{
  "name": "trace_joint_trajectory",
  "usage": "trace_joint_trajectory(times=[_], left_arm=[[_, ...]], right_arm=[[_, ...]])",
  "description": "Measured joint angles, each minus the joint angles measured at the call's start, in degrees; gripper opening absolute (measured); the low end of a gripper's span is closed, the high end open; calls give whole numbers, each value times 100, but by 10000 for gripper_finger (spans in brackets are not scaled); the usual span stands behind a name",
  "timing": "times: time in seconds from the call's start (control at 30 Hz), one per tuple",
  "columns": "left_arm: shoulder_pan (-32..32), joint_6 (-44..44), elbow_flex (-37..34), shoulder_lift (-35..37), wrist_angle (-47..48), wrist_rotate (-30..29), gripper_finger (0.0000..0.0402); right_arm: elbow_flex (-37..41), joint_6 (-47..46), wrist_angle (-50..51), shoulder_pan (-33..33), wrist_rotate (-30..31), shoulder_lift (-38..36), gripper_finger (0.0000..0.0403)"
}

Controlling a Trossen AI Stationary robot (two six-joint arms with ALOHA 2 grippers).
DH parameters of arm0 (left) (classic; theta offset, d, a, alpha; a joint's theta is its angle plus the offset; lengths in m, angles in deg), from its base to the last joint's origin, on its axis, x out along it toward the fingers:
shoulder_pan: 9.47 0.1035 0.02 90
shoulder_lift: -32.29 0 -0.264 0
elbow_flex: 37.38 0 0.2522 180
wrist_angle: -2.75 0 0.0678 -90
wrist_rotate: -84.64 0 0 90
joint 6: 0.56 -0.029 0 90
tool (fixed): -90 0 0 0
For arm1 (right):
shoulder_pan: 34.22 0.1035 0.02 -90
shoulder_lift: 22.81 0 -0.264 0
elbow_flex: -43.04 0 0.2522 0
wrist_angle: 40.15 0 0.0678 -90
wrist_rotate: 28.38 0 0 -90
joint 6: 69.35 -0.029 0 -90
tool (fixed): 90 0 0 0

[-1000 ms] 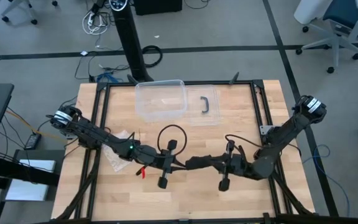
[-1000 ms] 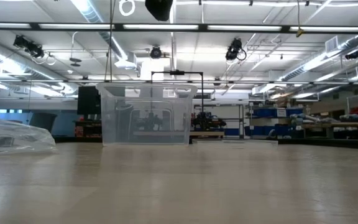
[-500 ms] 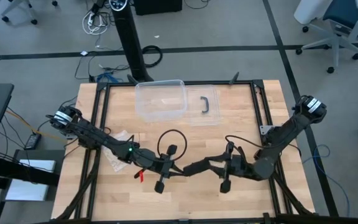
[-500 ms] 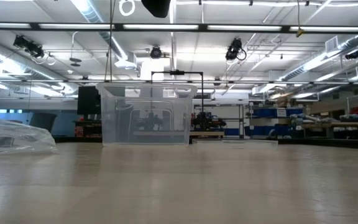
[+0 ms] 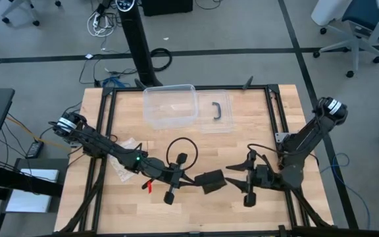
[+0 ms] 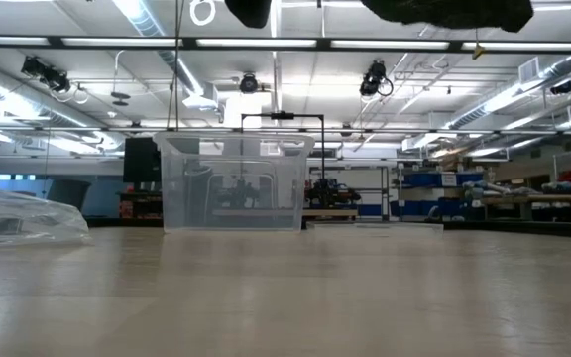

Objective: Roll bandage
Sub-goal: Roll the black bandage

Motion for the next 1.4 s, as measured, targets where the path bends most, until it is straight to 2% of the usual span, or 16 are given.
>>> trace_joint_trajectory(times=[0.13,0.3,0.37,0.5,0.7,0.8,0.9,1.1,1.4], left_arm=[[0,-23,0,0,-53,-8,0],[-31,-56,0,0,-68,-8,0],[-35,-57,0,0,-72,-2,0],[-33,-151,0,0,-142,152,0],[-31,-199,0,2,-241,268,0],[-31,-199,0,2,-203,278,0],[-31,-199,0,2,-230,276,0],[-31,-199,0,2,-225,166,0],[21,-199,0,2,-238,-31,0]], right_arm=[[-2,-699,1370,270,-155,-275,183],[158,-3026,3449,483,-294,-473,199],[377,-3703,3787,435,-464,-463,206],[942,-4033,3207,149,-958,-477,217],[1758,-3321,593,-444,-2211,-498,219],[2029,-3212,-208,-698,-2734,-500,220],[2148,-3204,-360,-841,-3087,-498,220],[2151,-2935,-529,-905,-3242,-498,213],[2151,-2855,-595,-951,-3224,-496,159]])
